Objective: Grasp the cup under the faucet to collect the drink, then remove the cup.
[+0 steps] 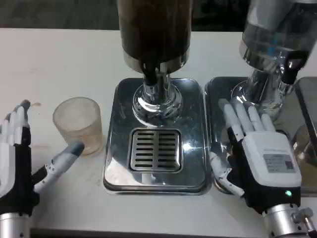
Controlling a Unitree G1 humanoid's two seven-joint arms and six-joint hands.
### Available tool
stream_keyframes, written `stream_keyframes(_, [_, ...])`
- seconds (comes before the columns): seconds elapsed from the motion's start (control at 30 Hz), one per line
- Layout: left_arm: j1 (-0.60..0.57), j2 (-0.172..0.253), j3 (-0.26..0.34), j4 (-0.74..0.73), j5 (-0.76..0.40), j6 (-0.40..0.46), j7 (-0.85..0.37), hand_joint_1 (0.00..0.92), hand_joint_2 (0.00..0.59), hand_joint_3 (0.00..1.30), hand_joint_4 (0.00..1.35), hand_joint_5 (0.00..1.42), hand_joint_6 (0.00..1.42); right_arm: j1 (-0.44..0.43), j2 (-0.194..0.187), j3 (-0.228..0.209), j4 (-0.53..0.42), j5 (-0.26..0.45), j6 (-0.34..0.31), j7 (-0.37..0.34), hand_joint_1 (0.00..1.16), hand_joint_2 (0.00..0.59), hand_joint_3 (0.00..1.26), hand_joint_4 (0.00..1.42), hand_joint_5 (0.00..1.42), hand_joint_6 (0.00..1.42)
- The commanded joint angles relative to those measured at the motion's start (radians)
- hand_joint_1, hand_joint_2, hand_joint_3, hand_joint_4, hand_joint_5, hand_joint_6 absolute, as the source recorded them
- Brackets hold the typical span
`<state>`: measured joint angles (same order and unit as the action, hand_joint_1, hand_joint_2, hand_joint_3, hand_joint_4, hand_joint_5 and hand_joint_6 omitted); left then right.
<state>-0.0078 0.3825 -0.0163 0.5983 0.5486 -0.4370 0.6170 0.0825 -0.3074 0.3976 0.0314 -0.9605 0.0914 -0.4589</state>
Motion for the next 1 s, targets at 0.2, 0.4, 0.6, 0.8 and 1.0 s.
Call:
stream_keyframes(0.2, [-0.153, -0.007, -0.034, 0.271, -0.033, -0.114, 0.029, 0.000, 0.000, 0.00, 0.00, 0.00, 0.00, 0.033, 0.009, 0.013, -0.039, -0.027, 0.024, 0.014, 0.18, 0.560, 0.00, 0.00, 0.00, 0.00])
stream_keyframes(0.4, [-0.233, -0.012, -0.071, 0.405, -0.042, -0.138, 0.026, 0.000, 0.000, 0.00, 0.00, 0.00, 0.00, 0.049, 0.016, 0.012, -0.062, -0.041, 0.038, 0.022, 0.18, 0.554, 0.00, 0.00, 0.00, 0.00])
stream_keyframes(0.6, [-0.273, -0.017, -0.085, 0.475, -0.056, -0.169, 0.043, 0.000, 0.000, 0.00, 0.00, 0.00, 0.00, 0.074, 0.015, 0.007, -0.092, -0.053, 0.050, 0.031, 0.18, 0.550, 0.01, 0.00, 0.00, 0.00])
stream_keyframes(0.8, [-0.312, -0.008, -0.114, 0.516, -0.043, -0.186, 0.014, 0.000, 0.000, 0.00, 0.00, 0.00, 0.00, 0.078, 0.014, 0.007, -0.100, -0.052, 0.050, 0.037, 0.18, 0.549, 0.01, 0.00, 0.00, 0.00])
stream_keyframes(1.0, [-0.328, -0.012, -0.126, 0.543, -0.056, -0.201, 0.031, 0.020, 0.000, 0.00, 0.00, 0.00, 0.00, 0.084, 0.017, 0.010, -0.108, -0.054, 0.050, 0.043, 0.18, 0.549, 0.01, 0.00, 0.00, 0.00])
